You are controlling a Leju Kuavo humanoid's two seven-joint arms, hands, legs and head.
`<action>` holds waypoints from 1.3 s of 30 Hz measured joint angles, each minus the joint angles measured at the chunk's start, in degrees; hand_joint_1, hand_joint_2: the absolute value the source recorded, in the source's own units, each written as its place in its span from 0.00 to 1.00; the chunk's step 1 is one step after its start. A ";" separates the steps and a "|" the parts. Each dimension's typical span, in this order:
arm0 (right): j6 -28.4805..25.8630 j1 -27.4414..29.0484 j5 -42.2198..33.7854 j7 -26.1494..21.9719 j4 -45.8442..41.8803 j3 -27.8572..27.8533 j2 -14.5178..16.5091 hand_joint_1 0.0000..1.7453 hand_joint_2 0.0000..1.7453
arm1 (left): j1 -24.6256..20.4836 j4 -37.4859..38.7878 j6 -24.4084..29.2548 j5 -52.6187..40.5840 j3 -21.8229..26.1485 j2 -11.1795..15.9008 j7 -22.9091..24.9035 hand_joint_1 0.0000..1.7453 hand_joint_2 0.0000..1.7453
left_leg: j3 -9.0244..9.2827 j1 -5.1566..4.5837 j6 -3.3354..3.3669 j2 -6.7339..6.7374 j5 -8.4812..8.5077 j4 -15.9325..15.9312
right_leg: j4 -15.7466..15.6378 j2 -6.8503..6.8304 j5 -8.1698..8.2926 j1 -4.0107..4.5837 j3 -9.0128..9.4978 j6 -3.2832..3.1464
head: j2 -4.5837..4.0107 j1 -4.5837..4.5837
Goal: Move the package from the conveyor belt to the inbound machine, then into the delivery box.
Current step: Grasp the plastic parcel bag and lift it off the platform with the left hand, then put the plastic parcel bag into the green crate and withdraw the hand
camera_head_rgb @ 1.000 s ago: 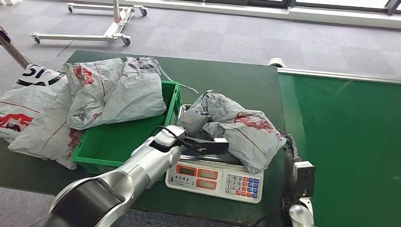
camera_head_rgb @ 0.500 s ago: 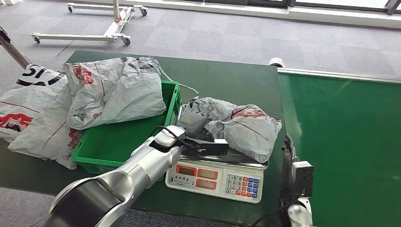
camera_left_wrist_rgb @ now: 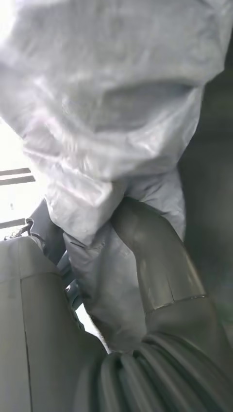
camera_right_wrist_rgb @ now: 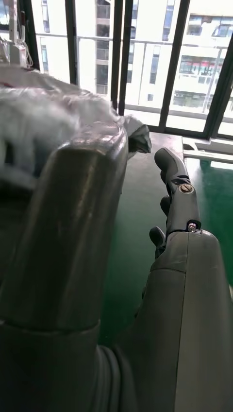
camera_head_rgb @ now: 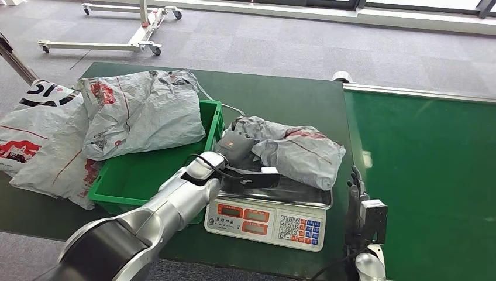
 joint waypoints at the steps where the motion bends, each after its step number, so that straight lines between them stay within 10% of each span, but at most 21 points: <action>1: -0.13 -0.03 -0.16 -0.08 0.00 -0.04 0.00 0.00 0.00 | -1.13 -0.46 1.34 2.24 1.22 0.28 -1.86 1.00 1.00 | -0.10 0.00 -0.01 -0.02 0.06 0.00 | 0.02 -0.01 0.05 0.01 -0.09 0.00 | 0.00 0.01; 11: -3.29 1.22 -4.41 -3.84 -0.40 -1.40 -0.01 0.00 0.00 | -17.88 -13.96 -3.20 15.68 14.64 11.50 -9.58 1.00 1.00 | -0.46 0.00 -0.12 0.23 0.26 -0.04 | 0.15 0.25 0.23 0.06 -0.68 -0.08 | 0.00 -0.02; 24: -4.22 2.24 -5.63 -3.63 -1.74 -2.18 -0.04 0.00 0.00 | -18.84 -18.89 -1.55 16.43 16.11 18.91 -6.59 1.00 1.00 | -0.53 -0.07 -0.14 0.09 0.27 -0.05 | 0.16 0.11 0.20 0.00 -0.64 -0.11 | 0.00 0.02; 37: -4.16 7.88 -5.67 -2.78 -6.34 -5.07 -0.35 0.00 0.00 | 1.81 -11.70 10.14 15.18 24.01 42.40 -2.26 1.00 1.00 | -0.01 -0.07 -0.49 0.69 0.13 -0.55 | 0.21 0.64 -0.15 0.00 -0.72 -0.57 | -0.01 -0.03; 39: -3.83 8.04 -5.08 -2.26 -7.00 -5.56 -0.35 0.00 0.00 | 6.73 -12.61 7.38 15.58 26.19 43.11 -5.58 0.50 1.00 | -0.09 -0.07 -0.49 0.62 0.13 -0.52 | 0.20 0.54 -0.18 0.00 -0.74 -0.55 | 0.00 -0.02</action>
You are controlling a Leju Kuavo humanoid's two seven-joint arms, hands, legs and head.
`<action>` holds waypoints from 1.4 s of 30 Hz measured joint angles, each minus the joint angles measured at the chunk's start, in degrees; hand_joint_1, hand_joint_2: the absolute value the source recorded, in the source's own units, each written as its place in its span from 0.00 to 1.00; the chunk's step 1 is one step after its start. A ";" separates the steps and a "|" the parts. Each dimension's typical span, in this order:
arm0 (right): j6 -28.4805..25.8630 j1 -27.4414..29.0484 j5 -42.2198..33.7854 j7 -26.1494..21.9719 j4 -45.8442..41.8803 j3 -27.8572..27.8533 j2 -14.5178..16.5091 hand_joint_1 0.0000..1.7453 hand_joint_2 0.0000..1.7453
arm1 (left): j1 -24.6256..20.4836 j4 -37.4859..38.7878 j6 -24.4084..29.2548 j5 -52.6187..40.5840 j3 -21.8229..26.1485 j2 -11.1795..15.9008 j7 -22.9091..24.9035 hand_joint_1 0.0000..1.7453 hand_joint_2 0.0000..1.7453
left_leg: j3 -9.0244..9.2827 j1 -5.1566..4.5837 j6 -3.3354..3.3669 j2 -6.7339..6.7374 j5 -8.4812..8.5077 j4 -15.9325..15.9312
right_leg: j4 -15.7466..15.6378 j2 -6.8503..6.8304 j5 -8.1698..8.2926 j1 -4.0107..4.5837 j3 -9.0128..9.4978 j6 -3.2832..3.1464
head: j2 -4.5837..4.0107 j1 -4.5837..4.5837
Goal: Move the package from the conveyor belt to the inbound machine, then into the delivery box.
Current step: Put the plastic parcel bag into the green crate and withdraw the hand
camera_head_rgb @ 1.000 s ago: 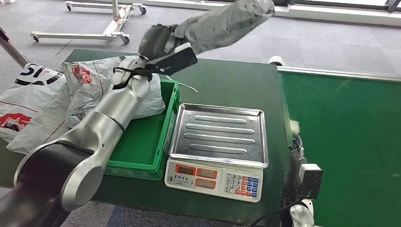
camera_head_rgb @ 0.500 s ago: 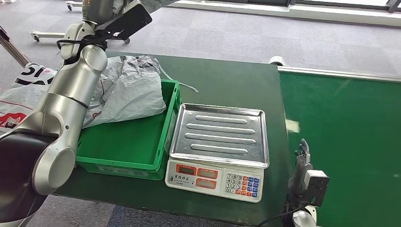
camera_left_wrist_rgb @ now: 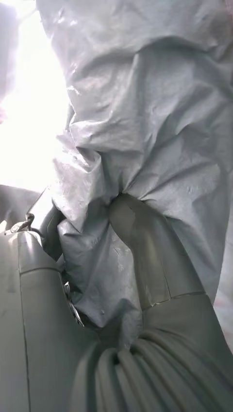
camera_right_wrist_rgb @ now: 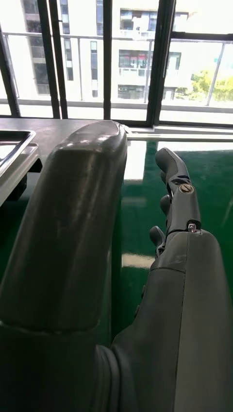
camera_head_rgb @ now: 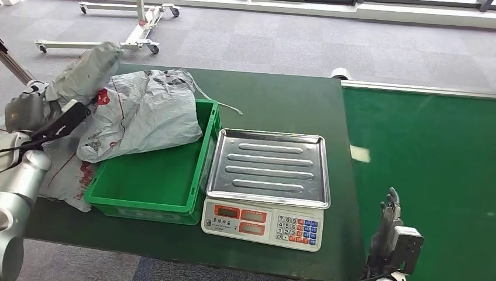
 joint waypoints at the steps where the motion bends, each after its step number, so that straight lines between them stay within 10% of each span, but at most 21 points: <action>1: 0.20 -0.03 0.21 0.20 -0.23 -0.25 0.01 0.00 0.00 | 2.27 -1.24 -1.76 -0.21 1.02 0.11 -0.81 0.25 0.75 | -0.04 0.00 0.00 -0.03 -0.01 0.02 | -0.01 -0.03 -0.01 0.00 0.00 0.01 | 0.00 0.01; 2: 0.35 -0.08 0.40 0.34 -0.40 -0.51 0.01 0.00 0.00 | 4.33 -2.94 -3.92 -0.60 1.98 0.15 -1.04 0.00 0.50 | -0.07 0.00 0.01 -0.04 -0.01 0.03 | -0.01 -0.05 0.00 0.00 -0.01 0.02 | 0.00 0.02; 4: 0.53 -0.19 0.58 0.46 -0.58 -0.98 0.02 0.00 0.00 | 7.94 -6.92 -9.36 -1.00 3.77 0.29 -1.44 0.00 0.00 | -0.11 -0.01 0.03 -0.03 -0.04 0.05 | -0.02 -0.04 0.02 -0.01 -0.01 0.05 | 0.00 0.02; 11: 0.89 -1.53 0.02 0.47 -0.24 -2.38 0.02 0.00 0.00 | 17.59 -21.51 -23.64 5.50 9.81 1.06 -6.20 0.00 0.00 | -0.11 0.00 0.04 -0.04 -0.04 0.06 | -0.03 -0.05 0.03 0.01 -0.02 0.06 | 0.00 0.01; 29: 0.64 -2.93 -0.06 0.47 1.14 -2.53 0.02 0.00 0.00 | 20.40 -32.00 -22.87 7.87 14.37 0.89 -6.65 0.00 0.00 | -0.11 0.07 -0.02 -0.11 0.00 0.06 | -0.03 -0.11 0.04 0.07 0.00 0.05 | 0.00 0.01; 42: -2.32 -2.15 -3.68 -2.68 0.94 -2.52 0.10 0.00 0.00 | 26.95 -54.34 -19.49 30.35 14.74 -5.13 -6.77 0.00 0.00 | -0.05 -0.06 0.05 -0.08 -0.08 0.07 | -0.05 -0.08 0.03 -0.07 -0.01 0.06 | 0.00 0.01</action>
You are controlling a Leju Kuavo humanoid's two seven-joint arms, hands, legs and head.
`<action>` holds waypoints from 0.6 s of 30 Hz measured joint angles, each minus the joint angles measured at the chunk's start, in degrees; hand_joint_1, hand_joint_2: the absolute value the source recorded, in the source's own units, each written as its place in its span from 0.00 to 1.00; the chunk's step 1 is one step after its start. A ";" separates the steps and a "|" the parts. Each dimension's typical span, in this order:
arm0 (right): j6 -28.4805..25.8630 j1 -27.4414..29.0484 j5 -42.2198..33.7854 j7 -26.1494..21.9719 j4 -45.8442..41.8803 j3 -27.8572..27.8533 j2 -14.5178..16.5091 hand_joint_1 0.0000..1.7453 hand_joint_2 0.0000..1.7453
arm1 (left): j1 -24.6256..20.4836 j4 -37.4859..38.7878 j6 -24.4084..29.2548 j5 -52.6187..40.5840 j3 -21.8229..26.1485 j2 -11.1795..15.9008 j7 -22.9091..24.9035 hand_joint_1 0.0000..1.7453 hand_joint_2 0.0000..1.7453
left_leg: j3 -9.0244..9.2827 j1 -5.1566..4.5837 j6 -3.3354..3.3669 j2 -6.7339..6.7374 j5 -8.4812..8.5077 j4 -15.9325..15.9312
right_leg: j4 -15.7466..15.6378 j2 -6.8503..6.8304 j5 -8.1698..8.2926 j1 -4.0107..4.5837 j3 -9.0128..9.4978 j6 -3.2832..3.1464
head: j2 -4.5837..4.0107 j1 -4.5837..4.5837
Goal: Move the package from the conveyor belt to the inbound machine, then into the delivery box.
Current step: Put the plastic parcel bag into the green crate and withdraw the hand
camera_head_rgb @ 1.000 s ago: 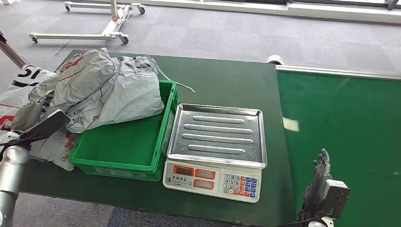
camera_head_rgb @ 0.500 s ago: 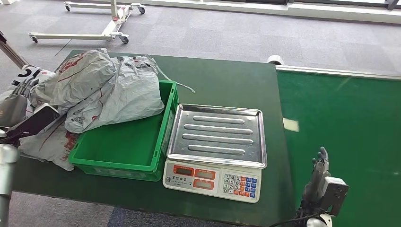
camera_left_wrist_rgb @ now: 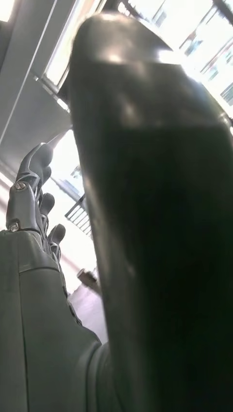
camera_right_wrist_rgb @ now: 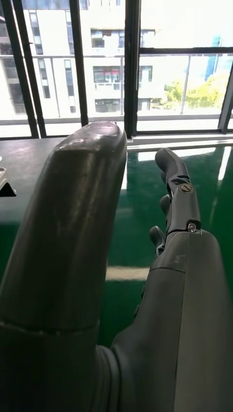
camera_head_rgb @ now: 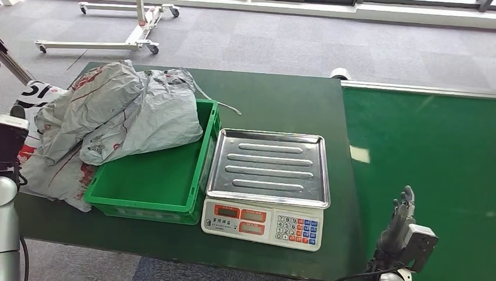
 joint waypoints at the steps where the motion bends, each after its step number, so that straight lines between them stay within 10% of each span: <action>1: -0.15 0.55 0.04 -0.37 -0.87 0.02 0.07 0.00 0.00 | 2.06 -2.11 0.23 0.13 -1.23 -1.48 -0.52 0.00 0.00 | 0.01 -0.06 0.02 -0.02 -0.02 0.00 | -0.01 -0.03 -0.02 -0.06 0.01 0.04 | 0.00 -0.01; 8: -1.17 3.58 3.21 1.70 -11.60 1.50 1.04 0.00 0.00 | 13.65 -9.58 11.41 -3.64 -16.68 -13.86 -3.64 0.00 0.00 | -0.01 -0.26 0.21 -0.03 -0.19 0.03 | -0.01 -0.05 -0.06 -0.27 0.08 0.21 | 0.00 0.00; 18: -1.44 4.63 3.36 1.91 -16.13 2.25 1.10 0.00 0.00 | 16.41 -12.90 12.36 -1.78 -23.13 -16.78 -2.47 0.00 0.00 | 0.02 -0.19 0.21 -0.07 -0.16 0.04 | -0.01 -0.09 -0.07 -0.19 0.13 0.21 | 0.00 0.01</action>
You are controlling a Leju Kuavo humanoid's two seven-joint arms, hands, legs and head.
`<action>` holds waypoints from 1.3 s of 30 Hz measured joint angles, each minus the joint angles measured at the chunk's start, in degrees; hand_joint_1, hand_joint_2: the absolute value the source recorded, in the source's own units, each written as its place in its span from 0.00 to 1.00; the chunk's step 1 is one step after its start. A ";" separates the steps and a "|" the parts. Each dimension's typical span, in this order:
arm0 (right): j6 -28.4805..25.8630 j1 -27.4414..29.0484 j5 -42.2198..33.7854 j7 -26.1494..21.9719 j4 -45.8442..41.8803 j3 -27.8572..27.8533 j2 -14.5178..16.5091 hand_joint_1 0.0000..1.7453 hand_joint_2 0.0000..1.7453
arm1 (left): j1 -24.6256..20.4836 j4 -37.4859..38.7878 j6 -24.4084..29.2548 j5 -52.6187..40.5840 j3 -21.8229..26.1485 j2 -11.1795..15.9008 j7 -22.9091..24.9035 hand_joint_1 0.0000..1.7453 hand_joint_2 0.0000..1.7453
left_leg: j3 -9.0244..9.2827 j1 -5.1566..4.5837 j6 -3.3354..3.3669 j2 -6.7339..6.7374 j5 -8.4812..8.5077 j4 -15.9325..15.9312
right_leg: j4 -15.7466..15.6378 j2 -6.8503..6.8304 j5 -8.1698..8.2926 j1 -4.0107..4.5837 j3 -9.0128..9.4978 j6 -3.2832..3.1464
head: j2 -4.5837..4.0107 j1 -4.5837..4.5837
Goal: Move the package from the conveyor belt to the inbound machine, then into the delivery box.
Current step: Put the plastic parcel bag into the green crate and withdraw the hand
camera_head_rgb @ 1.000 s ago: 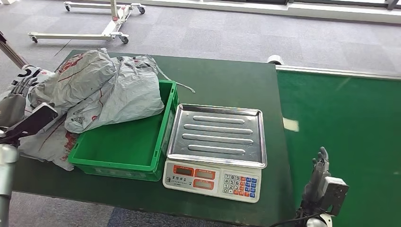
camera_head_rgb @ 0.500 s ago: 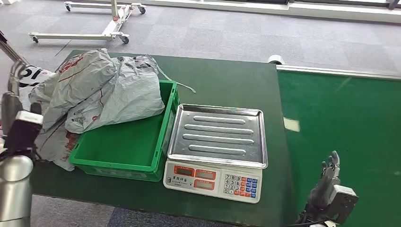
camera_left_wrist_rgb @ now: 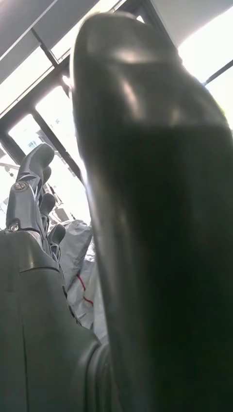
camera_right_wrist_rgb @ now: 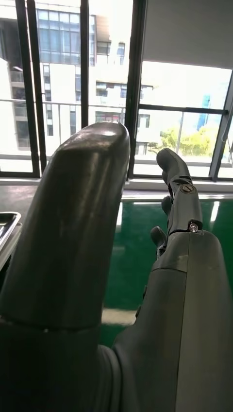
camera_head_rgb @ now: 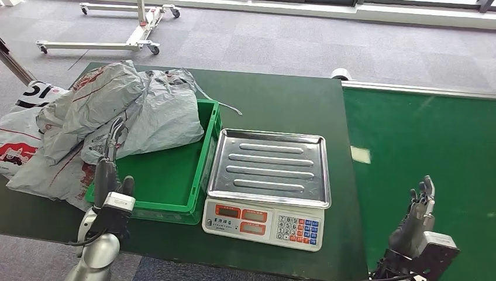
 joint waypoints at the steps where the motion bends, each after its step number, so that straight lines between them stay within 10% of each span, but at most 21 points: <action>1: -0.07 0.05 0.16 -0.14 -0.22 0.05 0.00 0.00 0.00 | 0.18 -0.12 0.24 -0.53 -0.18 -0.22 -0.08 0.00 0.00 | 0.00 0.00 0.00 0.00 0.00 0.00 | 0.00 0.00 0.00 0.00 0.01 0.00 | 0.00 0.01; 26: -0.33 2.16 5.62 3.64 -10.05 7.07 -2.14 0.00 0.00 | 7.94 -2.33 1.78 4.23 -0.28 -14.09 -4.39 0.00 0.00 | 0.02 -0.05 0.11 -0.09 -0.08 0.02 | -0.01 -0.08 -0.06 -0.06 0.10 0.10 | 0.00 0.01; 30: -1.29 3.60 6.12 3.52 -10.32 9.54 -2.39 0.00 0.00 | 8.39 -2.42 2.66 3.63 0.21 -14.75 -4.48 0.00 1.00 | -0.01 -0.05 0.11 -0.21 -0.09 0.02 | -0.01 -0.17 -0.10 -0.06 0.11 0.15 | 0.00 0.01; 31: -1.79 3.91 6.56 3.46 -10.38 10.29 -2.40 0.00 0.00 | 8.37 -2.28 3.13 3.32 0.41 -14.82 -4.54 0.00 1.00 | -0.01 -0.05 0.10 -0.21 -0.09 0.02 | -0.01 -0.17 -0.11 -0.06 0.11 0.15 | 0.00 0.00; 35: -4.13 4.03 8.51 3.45 -10.37 13.22 -2.40 0.00 0.00 | 8.28 -1.71 4.27 2.16 1.10 -14.89 -4.76 0.00 0.00 | 0.00 -0.03 0.10 -0.22 -0.09 0.01 | -0.01 -0.17 -0.12 -0.05 0.11 0.15 | 0.00 -0.01; 39: -5.14 3.99 8.48 3.93 -10.33 14.52 -2.40 0.00 0.00 | 8.36 -1.65 3.90 1.47 1.31 -14.90 -4.32 0.00 0.00 | 0.00 -0.03 0.10 -0.23 -0.08 0.01 | -0.01 -0.18 -0.12 -0.05 0.13 0.16 | 0.00 0.01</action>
